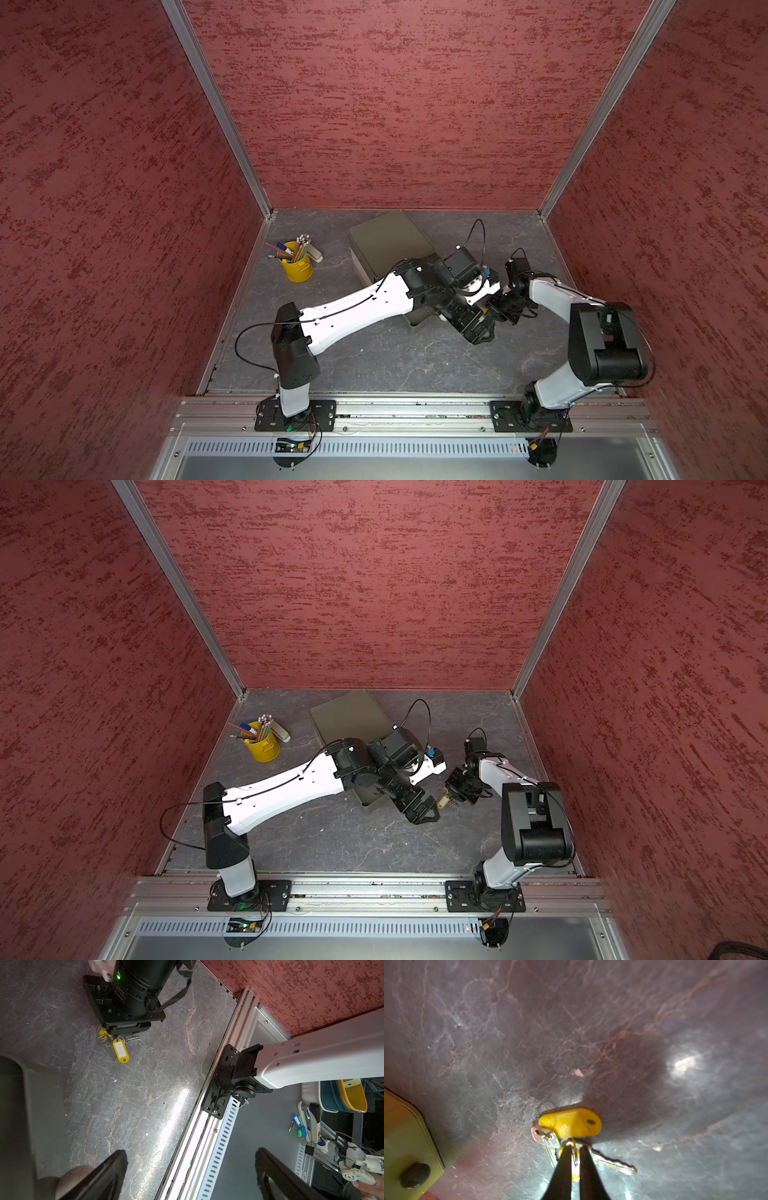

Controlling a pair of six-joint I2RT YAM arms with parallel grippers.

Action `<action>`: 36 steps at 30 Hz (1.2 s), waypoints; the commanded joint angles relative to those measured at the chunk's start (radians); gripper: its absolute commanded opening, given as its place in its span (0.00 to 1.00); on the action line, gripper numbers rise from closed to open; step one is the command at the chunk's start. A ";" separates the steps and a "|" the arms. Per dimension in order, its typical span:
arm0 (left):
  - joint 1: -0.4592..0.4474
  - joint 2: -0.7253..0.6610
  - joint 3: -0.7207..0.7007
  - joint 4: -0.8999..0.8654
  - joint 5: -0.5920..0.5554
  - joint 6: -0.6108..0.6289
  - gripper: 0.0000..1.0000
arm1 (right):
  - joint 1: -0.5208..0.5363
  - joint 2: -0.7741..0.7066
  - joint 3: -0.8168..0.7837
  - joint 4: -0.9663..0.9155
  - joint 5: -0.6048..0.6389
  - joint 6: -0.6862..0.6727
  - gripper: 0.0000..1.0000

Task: Take the keys out of the drawer
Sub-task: Place the key at the center of the board.

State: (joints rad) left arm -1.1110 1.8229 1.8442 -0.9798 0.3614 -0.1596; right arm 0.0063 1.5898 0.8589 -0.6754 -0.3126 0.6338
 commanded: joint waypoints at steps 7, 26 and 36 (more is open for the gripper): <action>0.001 0.015 0.021 0.006 0.013 0.009 1.00 | -0.008 -0.013 -0.014 0.006 0.006 -0.012 0.26; 0.001 0.007 0.016 0.016 0.009 0.008 1.00 | -0.012 -0.063 -0.001 -0.039 0.010 -0.021 0.62; 0.010 -0.030 0.022 0.048 -0.058 0.003 1.00 | -0.013 -0.186 0.066 -0.119 -0.007 -0.003 0.69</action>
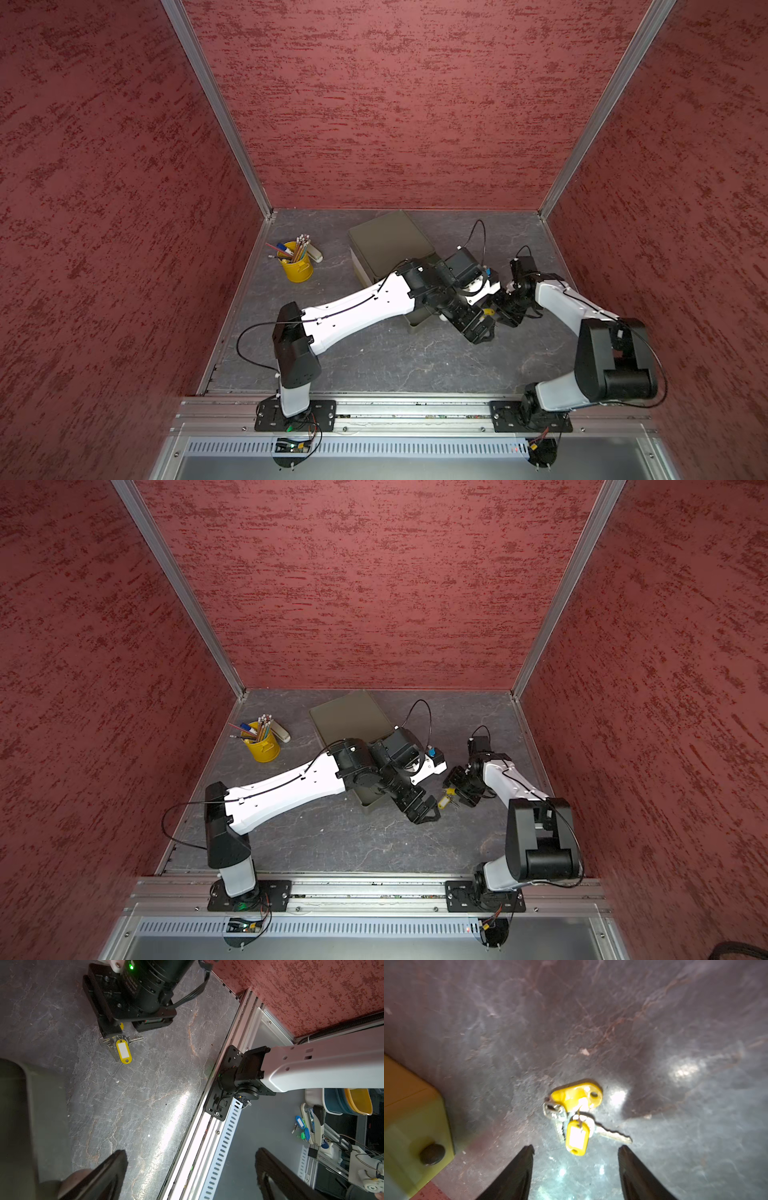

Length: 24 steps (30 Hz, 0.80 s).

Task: Take the keys out of the drawer
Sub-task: Place the key at the center of the board.

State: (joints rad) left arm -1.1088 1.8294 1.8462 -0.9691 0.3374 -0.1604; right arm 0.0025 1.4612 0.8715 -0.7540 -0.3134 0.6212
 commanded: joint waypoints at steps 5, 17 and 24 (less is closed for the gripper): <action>0.036 -0.083 0.006 0.076 -0.065 -0.027 1.00 | -0.009 -0.115 0.111 -0.082 -0.033 0.020 0.73; 0.262 -0.263 -0.136 0.212 0.045 -0.126 1.00 | -0.009 -0.340 0.218 0.093 -0.300 0.140 0.73; 0.425 -0.366 -0.243 0.274 0.084 -0.173 1.00 | -0.008 -0.395 0.209 0.276 -0.481 0.310 0.73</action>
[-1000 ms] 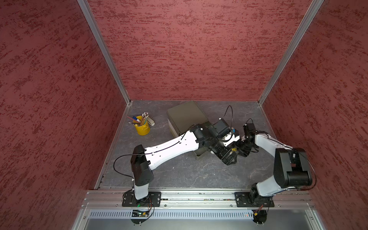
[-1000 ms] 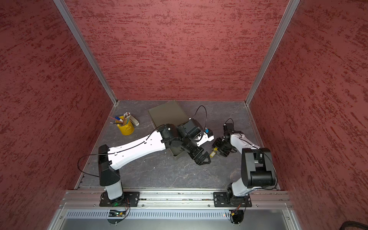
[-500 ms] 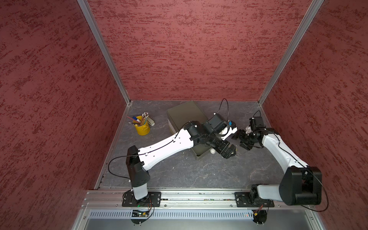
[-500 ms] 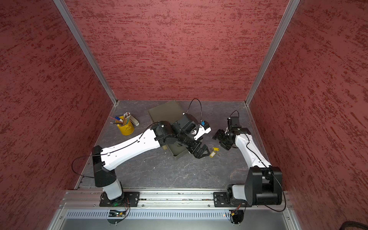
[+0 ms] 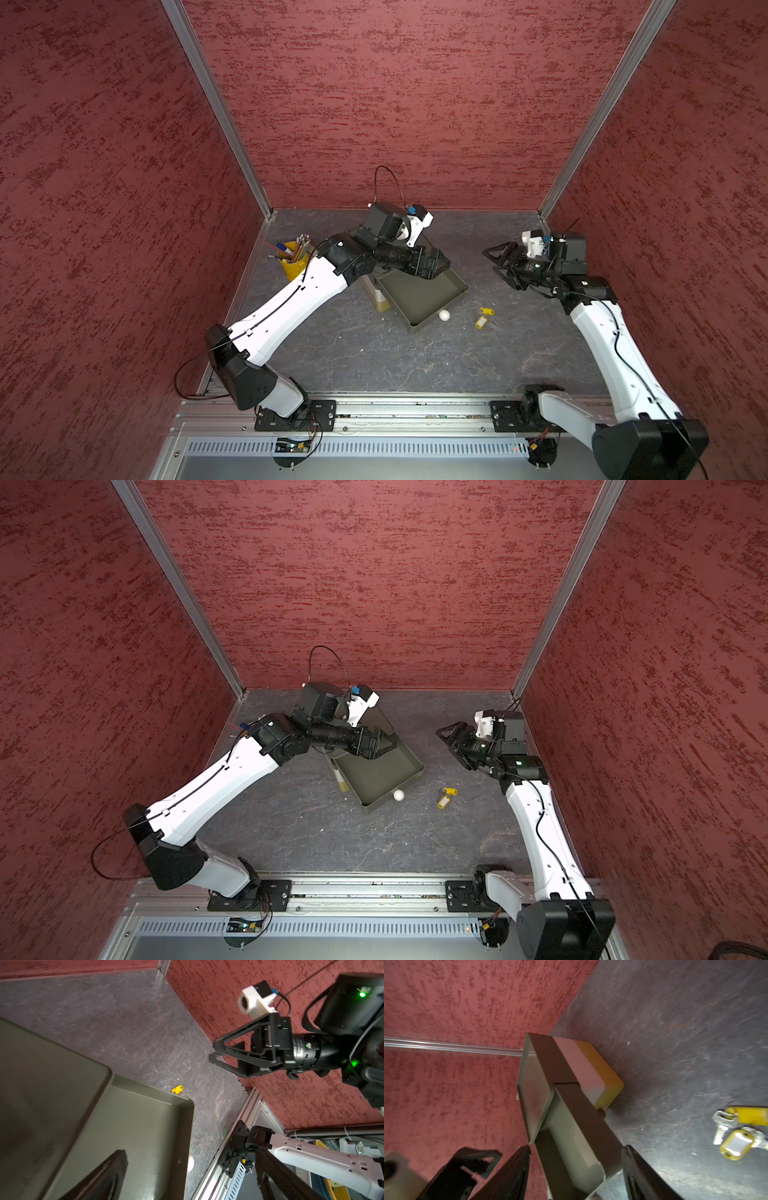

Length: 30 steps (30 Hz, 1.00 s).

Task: Take the keys out of the drawer
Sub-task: Place the key at the center of the board, then close the drawer in the storage box.

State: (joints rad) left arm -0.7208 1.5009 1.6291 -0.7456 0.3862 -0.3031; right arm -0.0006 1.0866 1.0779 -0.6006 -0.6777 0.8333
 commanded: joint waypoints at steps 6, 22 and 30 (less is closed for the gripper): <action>0.158 -0.086 -0.084 0.059 0.050 -0.050 1.00 | 0.012 -0.044 0.015 0.069 -0.153 0.138 0.73; 0.357 -0.024 -0.097 0.025 0.117 -0.074 1.00 | 0.250 -0.146 -0.028 -0.207 -0.107 0.090 0.70; 0.355 0.022 -0.101 0.061 0.147 -0.079 1.00 | 0.382 -0.145 -0.117 -0.223 -0.052 0.084 0.67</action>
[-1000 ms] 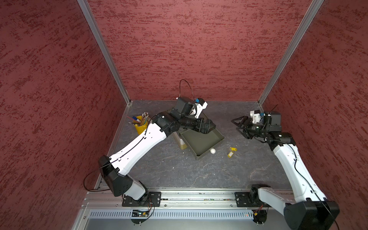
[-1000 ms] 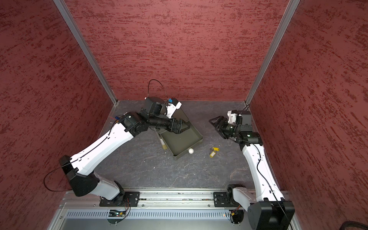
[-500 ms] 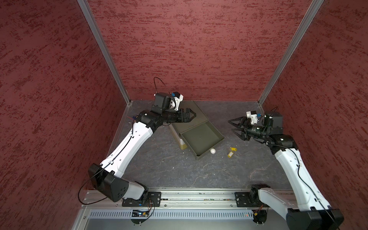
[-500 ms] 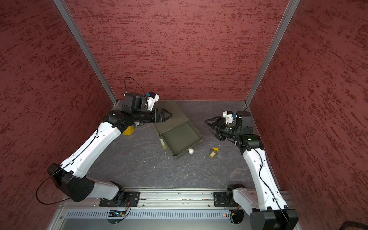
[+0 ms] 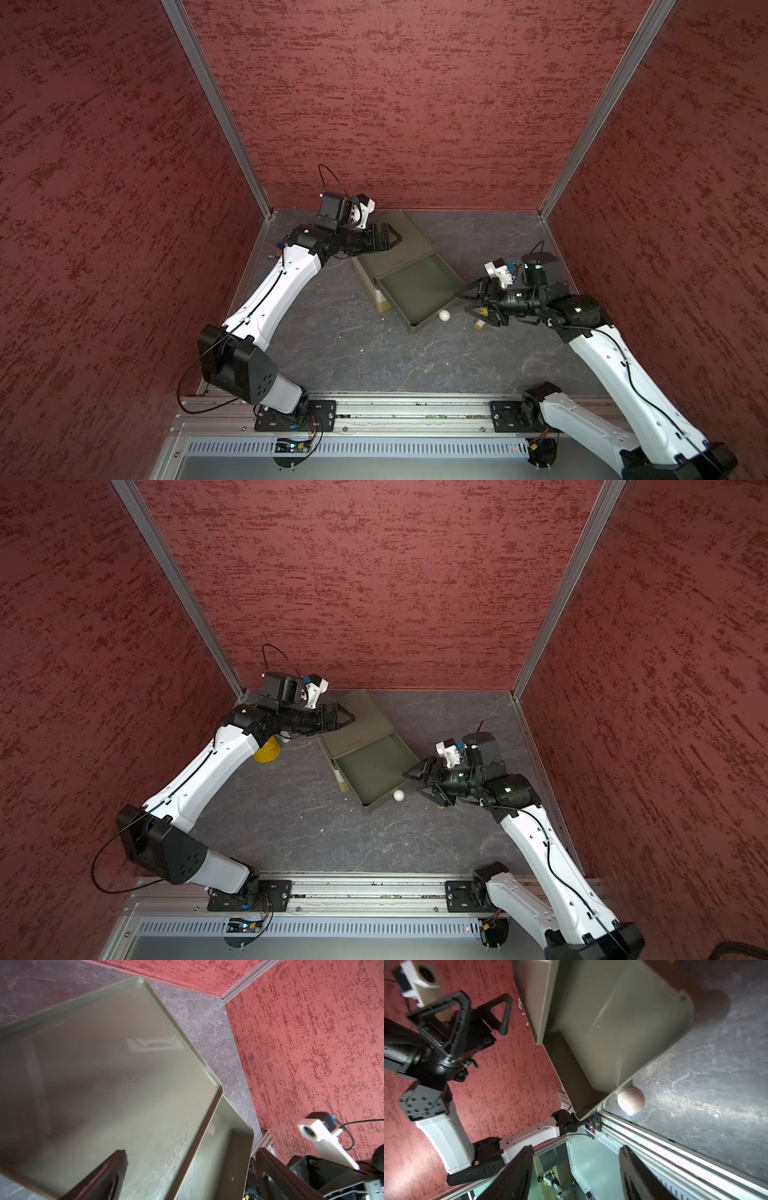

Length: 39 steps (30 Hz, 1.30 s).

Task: Take the keys out of the drawer
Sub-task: Close the drawer in the storage box.

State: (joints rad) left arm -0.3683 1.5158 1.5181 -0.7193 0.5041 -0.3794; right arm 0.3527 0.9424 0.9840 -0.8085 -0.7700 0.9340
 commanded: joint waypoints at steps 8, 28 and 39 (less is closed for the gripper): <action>-0.007 0.034 0.005 0.041 0.047 0.003 1.00 | 0.080 0.034 -0.144 0.100 0.037 -0.007 0.60; -0.010 0.041 -0.028 0.028 0.042 0.018 1.00 | 0.096 0.101 -0.237 0.393 0.063 0.085 0.46; -0.009 0.043 -0.038 0.024 0.041 0.030 1.00 | 0.111 0.152 -0.241 0.519 0.085 0.143 0.41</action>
State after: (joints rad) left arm -0.3759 1.5517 1.4902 -0.6960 0.5423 -0.3687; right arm 0.4595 1.0706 0.7300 -0.3962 -0.7361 1.0481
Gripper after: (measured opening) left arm 0.996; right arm 0.412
